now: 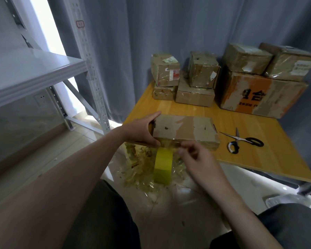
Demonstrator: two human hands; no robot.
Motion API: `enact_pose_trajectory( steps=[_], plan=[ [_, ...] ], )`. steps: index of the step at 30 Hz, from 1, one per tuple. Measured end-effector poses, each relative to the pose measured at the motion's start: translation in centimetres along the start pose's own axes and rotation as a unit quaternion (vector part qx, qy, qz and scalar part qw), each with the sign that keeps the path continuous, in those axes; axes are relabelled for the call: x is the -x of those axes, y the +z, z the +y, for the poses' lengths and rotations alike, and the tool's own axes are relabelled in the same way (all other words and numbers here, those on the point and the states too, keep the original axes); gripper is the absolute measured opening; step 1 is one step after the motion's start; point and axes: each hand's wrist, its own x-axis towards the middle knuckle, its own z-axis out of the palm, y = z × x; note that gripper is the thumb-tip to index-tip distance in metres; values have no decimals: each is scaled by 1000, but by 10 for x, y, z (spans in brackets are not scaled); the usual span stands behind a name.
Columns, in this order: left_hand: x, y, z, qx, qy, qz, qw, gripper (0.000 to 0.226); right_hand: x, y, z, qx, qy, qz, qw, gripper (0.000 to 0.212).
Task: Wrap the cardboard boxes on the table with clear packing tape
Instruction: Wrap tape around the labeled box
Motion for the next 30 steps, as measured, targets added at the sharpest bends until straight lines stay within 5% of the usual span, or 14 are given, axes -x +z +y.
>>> enact_pose_trajectory(
  steps=[3, 7, 9, 16, 30],
  plan=[
    [-3, 2, 1, 1, 4, -1, 1000, 143, -21, -18, -29, 64, -154, 37, 985, 37],
    [-6, 2, -3, -2, 23, 5, 1000, 146, -68, 5, -37, 296, -173, -179, 922, 47],
    [-8, 4, -7, -11, 38, 16, 999, 145, -88, 23, -26, 381, -139, -215, 888, 60],
    [-14, 8, -16, 18, 63, 20, 998, 156, -156, 42, -28, 389, -51, -161, 905, 74],
    [1, 12, -4, 40, 32, 32, 998, 146, -100, 18, -10, 400, -123, -192, 888, 67]
  ],
)
